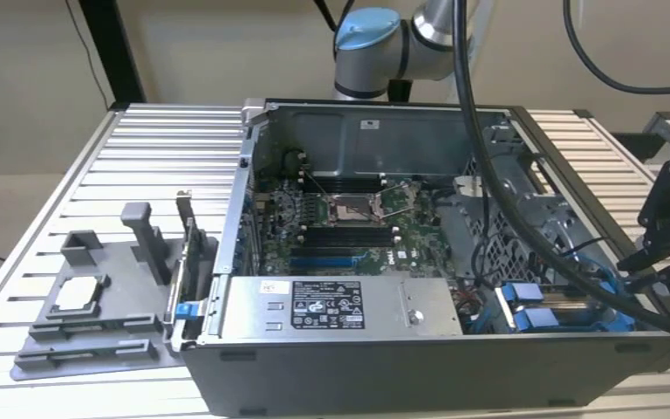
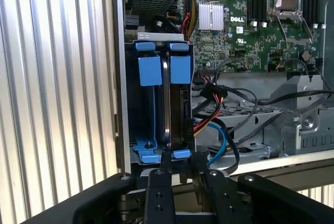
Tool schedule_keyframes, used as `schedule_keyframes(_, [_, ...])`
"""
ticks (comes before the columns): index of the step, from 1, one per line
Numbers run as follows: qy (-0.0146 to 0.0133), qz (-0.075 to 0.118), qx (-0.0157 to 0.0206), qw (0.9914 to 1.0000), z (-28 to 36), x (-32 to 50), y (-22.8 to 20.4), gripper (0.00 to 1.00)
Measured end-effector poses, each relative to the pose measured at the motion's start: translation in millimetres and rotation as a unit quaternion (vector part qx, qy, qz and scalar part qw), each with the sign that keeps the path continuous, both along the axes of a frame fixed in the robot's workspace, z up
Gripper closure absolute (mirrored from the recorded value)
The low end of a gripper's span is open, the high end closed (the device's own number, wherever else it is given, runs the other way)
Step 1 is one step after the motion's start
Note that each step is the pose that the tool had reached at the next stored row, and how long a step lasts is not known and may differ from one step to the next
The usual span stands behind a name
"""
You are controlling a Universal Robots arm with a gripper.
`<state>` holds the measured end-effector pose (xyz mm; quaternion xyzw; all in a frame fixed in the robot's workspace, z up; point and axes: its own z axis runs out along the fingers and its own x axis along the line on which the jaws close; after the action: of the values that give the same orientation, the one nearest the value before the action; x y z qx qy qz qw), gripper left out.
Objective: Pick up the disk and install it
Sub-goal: 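Insert the second disk wire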
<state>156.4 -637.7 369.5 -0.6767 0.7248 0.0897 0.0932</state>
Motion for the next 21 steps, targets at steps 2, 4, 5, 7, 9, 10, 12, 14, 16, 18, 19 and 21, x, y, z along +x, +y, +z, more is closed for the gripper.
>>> schedule_keyframes(2, [0.0, 0.0, 0.0, 1.0, 0.0, 0.0, 0.0, 1.0])
schedule_keyframes(4, [0.0, 0.0, 0.0, 1.0, 0.0, 0.0, 0.0, 1.0])
schedule_keyframes(5, [0.0, 0.0, 0.0, 1.0, -0.1, 0.0, 0.0, 1.0])
schedule_keyframes(7, [0.0, 0.0, 0.0, 1.0, -0.1, 0.0, 0.0, 1.0])
schedule_keyframes(9, [0.0, 0.0, 0.0, 1.0, -0.1, 0.0, 0.0, 1.0])
schedule_keyframes(10, [0.0, 0.0, 0.0, 1.0, -0.2, 0.0, 0.0, 1.0])
schedule_keyframes(12, [0.0, 0.0, 0.0, 1.0, -0.2, 0.0, 0.0, 1.0])
schedule_keyframes(14, [0.0, 0.0, 0.0, 1.0, -0.2, 0.0, 0.0, 1.0])
schedule_keyframes(16, [0.0, 0.0, 0.0, 1.0, -0.3, 0.0, 0.0, 1.0])
schedule_keyframes(18, [0.0, 0.0, 0.0, 1.0, -0.2, 0.0, 0.0, 1.0])
schedule_keyframes(19, [0.0, 0.0, 0.0001, 1.0, 0.0, 0.0, 0.0, 1.0])
schedule_keyframes(21, [0.0, 0.0, 0.0004, 1.0, 0.1, 0.0, 0.0, 1.0])
